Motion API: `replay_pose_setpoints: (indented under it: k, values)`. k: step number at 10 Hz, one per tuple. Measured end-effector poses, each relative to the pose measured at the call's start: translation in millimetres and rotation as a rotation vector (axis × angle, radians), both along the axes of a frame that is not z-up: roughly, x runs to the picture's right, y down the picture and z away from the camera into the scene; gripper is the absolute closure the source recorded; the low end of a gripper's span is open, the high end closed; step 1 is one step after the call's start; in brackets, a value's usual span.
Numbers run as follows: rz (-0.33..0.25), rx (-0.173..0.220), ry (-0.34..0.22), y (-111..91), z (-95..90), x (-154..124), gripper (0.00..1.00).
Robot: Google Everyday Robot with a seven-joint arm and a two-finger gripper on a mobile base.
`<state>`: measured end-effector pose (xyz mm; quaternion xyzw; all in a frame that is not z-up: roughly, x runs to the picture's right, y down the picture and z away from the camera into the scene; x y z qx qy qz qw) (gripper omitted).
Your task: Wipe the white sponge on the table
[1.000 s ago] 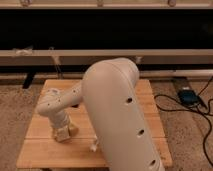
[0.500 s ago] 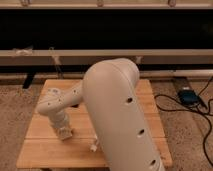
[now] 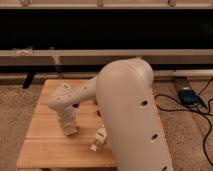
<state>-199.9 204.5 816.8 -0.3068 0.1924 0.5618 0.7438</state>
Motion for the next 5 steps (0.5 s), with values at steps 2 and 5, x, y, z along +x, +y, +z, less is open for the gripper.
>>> replay_pose_setpoints:
  k: [2, 5]
  values:
    - [0.02, 0.016, 0.037, -16.0, 13.9, 10.2, 1.0]
    - [-0.01, 0.05, 0.07, -26.8, 22.2, -1.5, 1.0]
